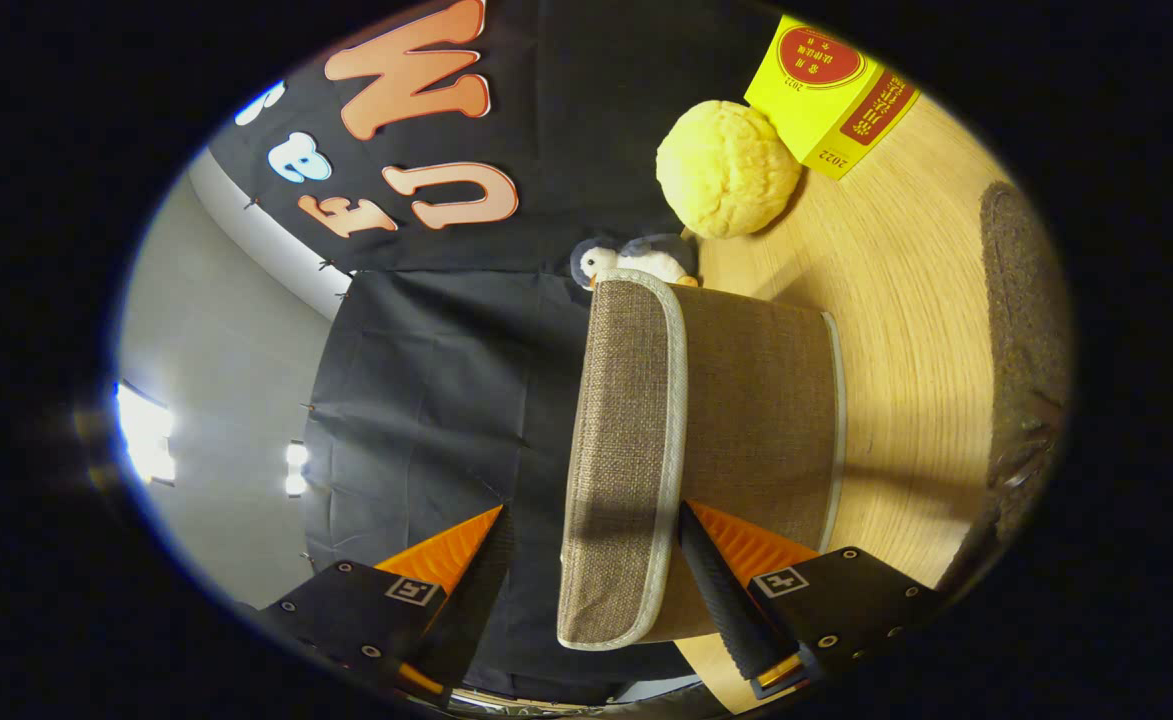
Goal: Open the storage box then place both shoes into the box .Put the left shoe in first, then the right shoe, with the right side of both shoes facing outward in a uniform manner.
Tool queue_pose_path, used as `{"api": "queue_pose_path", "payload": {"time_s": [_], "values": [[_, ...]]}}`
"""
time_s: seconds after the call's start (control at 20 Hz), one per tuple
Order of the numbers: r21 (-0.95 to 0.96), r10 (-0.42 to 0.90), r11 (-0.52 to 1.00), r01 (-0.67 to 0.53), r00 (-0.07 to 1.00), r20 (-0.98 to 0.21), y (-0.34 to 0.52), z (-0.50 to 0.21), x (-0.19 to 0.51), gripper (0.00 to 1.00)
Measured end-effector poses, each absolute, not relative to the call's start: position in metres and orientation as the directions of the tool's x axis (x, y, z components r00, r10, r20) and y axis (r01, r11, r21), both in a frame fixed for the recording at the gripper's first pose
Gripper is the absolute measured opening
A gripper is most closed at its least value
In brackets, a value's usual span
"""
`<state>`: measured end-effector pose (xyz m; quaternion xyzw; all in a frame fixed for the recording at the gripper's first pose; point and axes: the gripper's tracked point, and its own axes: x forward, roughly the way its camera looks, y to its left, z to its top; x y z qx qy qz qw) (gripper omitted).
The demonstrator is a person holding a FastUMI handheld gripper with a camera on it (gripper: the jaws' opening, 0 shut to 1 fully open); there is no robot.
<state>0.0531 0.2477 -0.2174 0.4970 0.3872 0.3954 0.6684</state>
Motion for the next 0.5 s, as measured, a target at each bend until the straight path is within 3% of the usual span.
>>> {"api": "queue_pose_path", "payload": {"time_s": [0.25,0.45,0.5], "values": [[0.966,0.909,0.198,-0.167,0.4,-0.117,0.237,-0.214,0.051,0.89],[0.967,0.897,0.141,-0.213,0.441,-0.034,0.237,-0.176,0.059,0.61],[0.962,0.893,0.155,-0.225,0.447,-0.039,0.24,-0.175,0.058,0.46]]}}
